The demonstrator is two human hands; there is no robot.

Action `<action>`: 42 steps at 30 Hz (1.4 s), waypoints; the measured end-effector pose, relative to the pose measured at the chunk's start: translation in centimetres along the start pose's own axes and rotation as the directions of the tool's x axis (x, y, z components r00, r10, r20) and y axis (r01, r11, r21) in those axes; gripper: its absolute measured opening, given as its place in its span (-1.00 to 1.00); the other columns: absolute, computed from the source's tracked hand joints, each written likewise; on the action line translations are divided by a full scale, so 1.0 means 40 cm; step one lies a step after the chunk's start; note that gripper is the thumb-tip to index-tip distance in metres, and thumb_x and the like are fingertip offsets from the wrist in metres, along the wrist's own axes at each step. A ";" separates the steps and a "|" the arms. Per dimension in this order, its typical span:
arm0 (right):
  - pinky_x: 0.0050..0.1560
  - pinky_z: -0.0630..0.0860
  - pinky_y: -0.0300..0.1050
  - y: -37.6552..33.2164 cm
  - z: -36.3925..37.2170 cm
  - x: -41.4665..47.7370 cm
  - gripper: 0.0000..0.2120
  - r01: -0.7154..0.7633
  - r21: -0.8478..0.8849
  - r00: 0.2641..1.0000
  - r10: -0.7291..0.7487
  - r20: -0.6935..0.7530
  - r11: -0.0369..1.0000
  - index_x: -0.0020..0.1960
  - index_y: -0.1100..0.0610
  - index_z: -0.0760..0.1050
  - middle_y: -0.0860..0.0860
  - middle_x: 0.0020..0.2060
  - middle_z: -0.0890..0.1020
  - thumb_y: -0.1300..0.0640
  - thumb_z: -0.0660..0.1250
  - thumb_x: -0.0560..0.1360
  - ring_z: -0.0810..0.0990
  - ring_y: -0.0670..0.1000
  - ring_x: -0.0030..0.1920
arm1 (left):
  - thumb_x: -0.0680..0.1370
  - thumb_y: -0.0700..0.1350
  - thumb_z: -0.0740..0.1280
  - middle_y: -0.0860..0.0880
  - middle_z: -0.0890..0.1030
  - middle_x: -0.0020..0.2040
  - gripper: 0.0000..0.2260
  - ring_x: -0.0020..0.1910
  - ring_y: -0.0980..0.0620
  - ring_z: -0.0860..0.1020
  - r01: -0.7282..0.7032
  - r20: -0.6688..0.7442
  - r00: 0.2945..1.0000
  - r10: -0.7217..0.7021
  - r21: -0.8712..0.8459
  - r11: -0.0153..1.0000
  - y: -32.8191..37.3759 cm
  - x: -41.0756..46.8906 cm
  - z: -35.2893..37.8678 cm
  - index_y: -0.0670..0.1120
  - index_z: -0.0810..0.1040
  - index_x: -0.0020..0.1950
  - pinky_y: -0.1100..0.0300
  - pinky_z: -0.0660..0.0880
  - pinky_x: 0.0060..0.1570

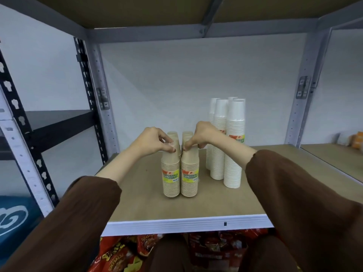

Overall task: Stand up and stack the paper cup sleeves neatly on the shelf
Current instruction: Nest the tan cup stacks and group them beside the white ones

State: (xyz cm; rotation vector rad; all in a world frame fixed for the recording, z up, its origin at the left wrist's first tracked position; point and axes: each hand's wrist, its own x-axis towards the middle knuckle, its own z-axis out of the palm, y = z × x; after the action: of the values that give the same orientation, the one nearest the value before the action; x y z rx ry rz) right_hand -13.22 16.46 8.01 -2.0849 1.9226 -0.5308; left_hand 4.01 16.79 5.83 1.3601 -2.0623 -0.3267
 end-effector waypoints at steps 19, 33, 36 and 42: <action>-0.05 0.49 -0.11 0.017 0.017 -0.016 -0.43 0.041 0.062 0.994 -0.047 0.102 0.997 0.19 0.31 0.51 0.18 0.02 0.65 0.04 0.52 0.29 0.60 0.08 -0.11 | 0.26 -0.18 0.56 -0.08 0.58 0.04 -0.61 -0.16 0.04 0.50 0.005 0.019 1.000 -0.005 0.007 1.000 -0.039 -0.006 0.037 -0.16 0.61 0.06 0.19 0.48 -0.04; -0.13 0.47 -0.13 0.033 0.020 -0.017 -0.54 0.062 0.077 0.997 -0.065 0.029 0.995 0.07 0.34 0.58 0.09 -0.22 0.58 0.10 0.54 0.27 0.56 0.01 -0.18 | 0.25 -0.19 0.57 -0.13 0.60 -0.02 -0.66 -0.13 0.00 0.52 -0.009 -0.065 0.998 0.003 -0.085 0.996 -0.045 0.000 0.064 -0.23 0.64 -0.02 -0.01 0.53 0.09; -0.12 0.46 -0.13 0.043 0.023 -0.015 -0.51 0.057 0.099 0.998 -0.059 0.022 0.993 0.10 0.35 0.57 0.16 -0.17 0.65 0.11 0.54 0.27 0.56 0.01 -0.18 | 0.26 -0.18 0.56 -0.04 0.55 -0.07 -0.66 -0.15 0.02 0.51 -0.006 -0.055 0.999 0.000 -0.101 0.995 -0.048 0.002 0.069 -0.21 0.63 -0.02 0.00 0.53 0.09; 0.08 0.54 -0.06 0.059 0.020 -0.015 -0.49 0.048 0.143 0.997 -0.056 0.048 0.989 0.13 0.32 0.54 0.22 0.04 0.66 0.07 0.53 0.28 0.65 0.10 -0.02 | 0.26 -0.18 0.56 -0.02 0.52 -0.03 -0.63 -0.17 0.03 0.49 -0.024 -0.037 0.999 0.020 -0.098 0.995 -0.047 0.004 0.075 -0.17 0.59 0.02 0.03 0.52 0.08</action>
State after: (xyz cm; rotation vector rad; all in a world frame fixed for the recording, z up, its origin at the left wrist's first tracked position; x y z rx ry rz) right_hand -15.03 16.79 6.22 -2.0430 1.7526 -0.6008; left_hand 3.44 15.42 2.62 1.2746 -2.0027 -0.3867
